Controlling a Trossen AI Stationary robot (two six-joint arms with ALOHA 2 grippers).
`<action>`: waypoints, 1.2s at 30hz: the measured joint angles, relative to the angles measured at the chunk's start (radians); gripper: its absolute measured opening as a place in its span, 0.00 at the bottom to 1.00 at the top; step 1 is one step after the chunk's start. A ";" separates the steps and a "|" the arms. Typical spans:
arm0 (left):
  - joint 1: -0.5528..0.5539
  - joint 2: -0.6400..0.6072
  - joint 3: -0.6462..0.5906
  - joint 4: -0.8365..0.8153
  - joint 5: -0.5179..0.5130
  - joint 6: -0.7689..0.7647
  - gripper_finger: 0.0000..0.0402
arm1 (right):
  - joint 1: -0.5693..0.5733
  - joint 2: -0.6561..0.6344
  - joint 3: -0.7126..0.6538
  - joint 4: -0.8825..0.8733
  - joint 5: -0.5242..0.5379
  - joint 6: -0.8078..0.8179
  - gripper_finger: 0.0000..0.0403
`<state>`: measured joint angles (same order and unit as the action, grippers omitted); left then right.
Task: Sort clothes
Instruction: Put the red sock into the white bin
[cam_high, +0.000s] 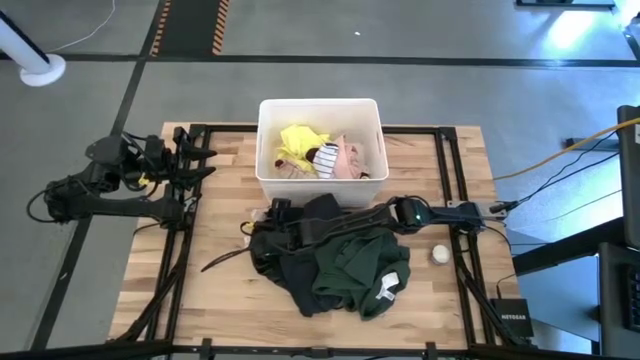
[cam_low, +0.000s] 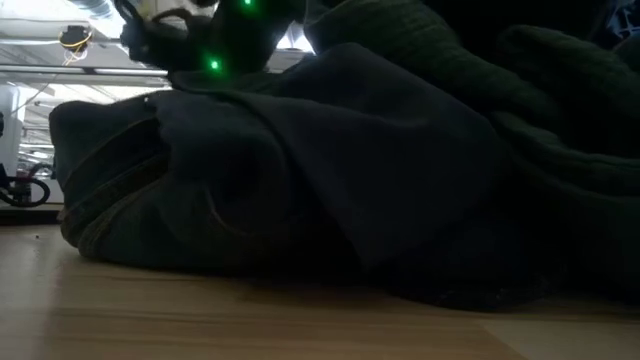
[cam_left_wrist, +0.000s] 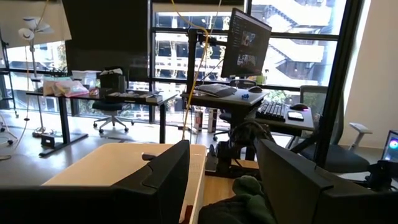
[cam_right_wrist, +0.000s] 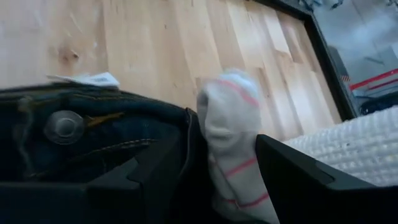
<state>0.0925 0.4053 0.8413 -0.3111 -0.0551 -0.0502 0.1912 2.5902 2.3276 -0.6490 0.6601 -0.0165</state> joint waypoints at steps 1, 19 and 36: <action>0.000 0.000 0.000 0.000 0.000 0.001 0.45 | -0.003 0.001 0.000 -0.006 -0.001 0.011 0.56; 0.000 0.000 0.000 -0.001 0.000 -0.012 0.45 | -0.029 0.032 0.017 -0.037 0.011 0.122 0.08; 0.000 0.000 0.000 -0.011 0.000 -0.013 0.45 | 0.070 -0.130 0.027 0.001 0.146 0.114 0.04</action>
<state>0.0921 0.4053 0.8413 -0.3218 -0.0551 -0.0635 0.2610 2.4603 2.3543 -0.6476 0.8066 0.0973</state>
